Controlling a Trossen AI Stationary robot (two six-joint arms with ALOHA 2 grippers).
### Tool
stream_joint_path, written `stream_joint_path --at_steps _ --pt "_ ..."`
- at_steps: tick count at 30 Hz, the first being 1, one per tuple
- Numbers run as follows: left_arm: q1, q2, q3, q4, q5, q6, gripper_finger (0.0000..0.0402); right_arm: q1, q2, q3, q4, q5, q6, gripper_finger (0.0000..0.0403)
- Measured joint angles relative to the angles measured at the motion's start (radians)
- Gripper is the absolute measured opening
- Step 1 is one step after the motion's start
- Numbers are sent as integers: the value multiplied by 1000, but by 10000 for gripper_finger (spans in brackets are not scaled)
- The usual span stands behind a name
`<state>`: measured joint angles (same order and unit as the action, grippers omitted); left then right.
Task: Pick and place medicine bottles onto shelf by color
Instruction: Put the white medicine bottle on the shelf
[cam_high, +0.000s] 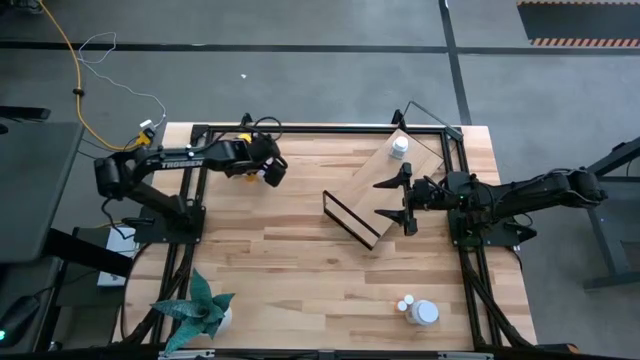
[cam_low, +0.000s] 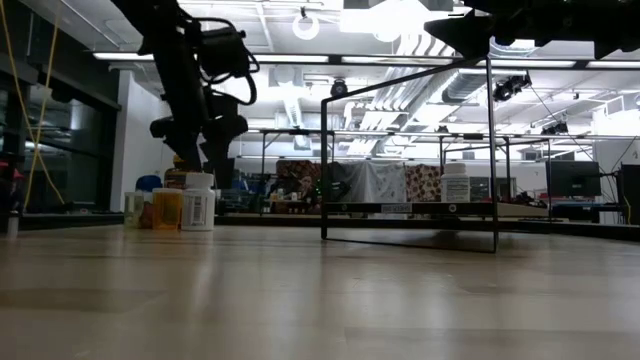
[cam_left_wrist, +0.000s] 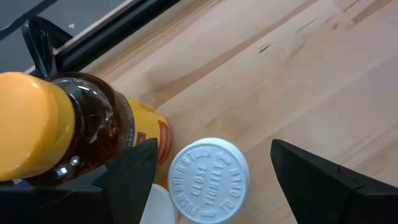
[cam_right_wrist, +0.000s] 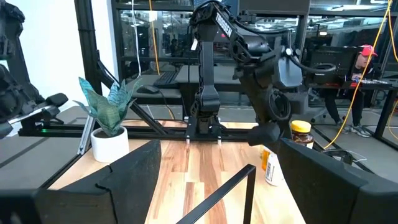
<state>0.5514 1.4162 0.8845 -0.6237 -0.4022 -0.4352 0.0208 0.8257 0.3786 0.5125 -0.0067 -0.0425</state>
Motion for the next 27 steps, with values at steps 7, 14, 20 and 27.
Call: stream_joint_path --at_steps 7,14,20,27 --pt "5 20 0 -2 -4 -7 301 0 0 0 0 0 0 312" --pt "5 20 0 -36 52 -10 301 0 0 0 0 0 0 312" --pt "5 20 0 -42 103 -11 300 0 0 0 0 0 0 312" --pt "3 20 0 -33 140 -8 300 0 0 0 0 0 0 312"
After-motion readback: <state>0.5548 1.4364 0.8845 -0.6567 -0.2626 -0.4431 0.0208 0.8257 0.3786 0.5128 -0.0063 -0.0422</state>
